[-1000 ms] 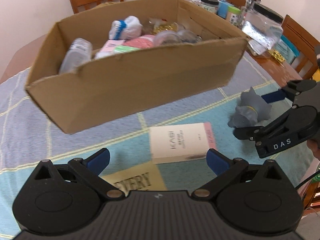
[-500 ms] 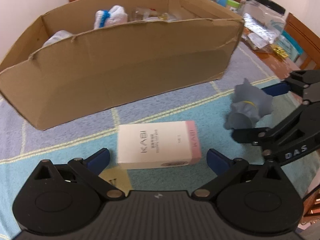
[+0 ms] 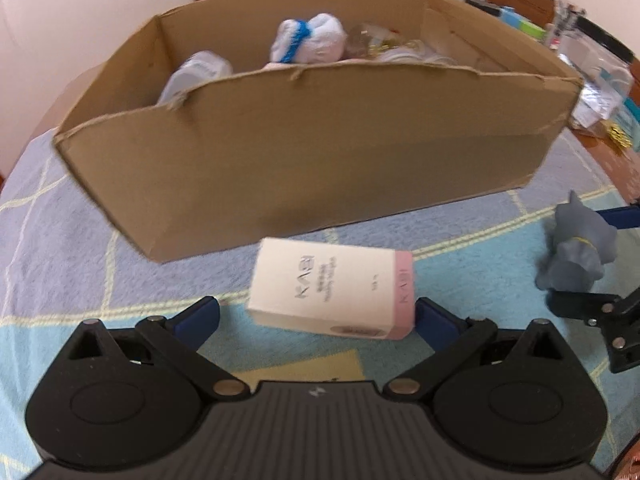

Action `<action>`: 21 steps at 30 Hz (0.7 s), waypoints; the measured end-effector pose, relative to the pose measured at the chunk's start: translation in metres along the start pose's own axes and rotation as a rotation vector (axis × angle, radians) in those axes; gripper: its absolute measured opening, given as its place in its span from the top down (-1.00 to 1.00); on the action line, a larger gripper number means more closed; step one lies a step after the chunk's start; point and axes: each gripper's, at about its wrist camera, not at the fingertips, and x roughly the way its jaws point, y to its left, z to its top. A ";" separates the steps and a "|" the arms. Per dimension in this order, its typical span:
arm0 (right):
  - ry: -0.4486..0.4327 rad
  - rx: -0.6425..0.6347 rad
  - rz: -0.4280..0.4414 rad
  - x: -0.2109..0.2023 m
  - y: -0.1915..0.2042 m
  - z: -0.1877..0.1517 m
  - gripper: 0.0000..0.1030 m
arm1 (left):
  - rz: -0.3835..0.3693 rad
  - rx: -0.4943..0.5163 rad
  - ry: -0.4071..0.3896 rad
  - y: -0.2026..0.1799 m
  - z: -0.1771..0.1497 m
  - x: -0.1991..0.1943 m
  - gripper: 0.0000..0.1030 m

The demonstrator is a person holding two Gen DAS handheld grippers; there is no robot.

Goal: Organize objects
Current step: 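Close left gripper on pink-and-white KASI box while right gripper grasps grey rubber toy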

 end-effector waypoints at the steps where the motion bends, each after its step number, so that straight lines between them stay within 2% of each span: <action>1: -0.005 0.002 -0.001 0.000 0.000 -0.001 -1.00 | -0.007 0.011 -0.005 -0.002 0.000 0.000 -0.98; 4: -0.022 0.015 -0.009 -0.001 0.002 -0.003 -1.00 | -0.019 0.037 -0.014 -0.009 0.001 0.002 -0.93; 9: -0.034 0.034 -0.023 -0.002 0.004 -0.005 -1.00 | -0.056 0.020 -0.024 -0.012 0.002 0.003 -0.78; 21: -0.022 0.031 -0.001 -0.004 0.015 0.008 -1.00 | -0.061 0.032 -0.031 -0.008 0.002 0.006 -0.60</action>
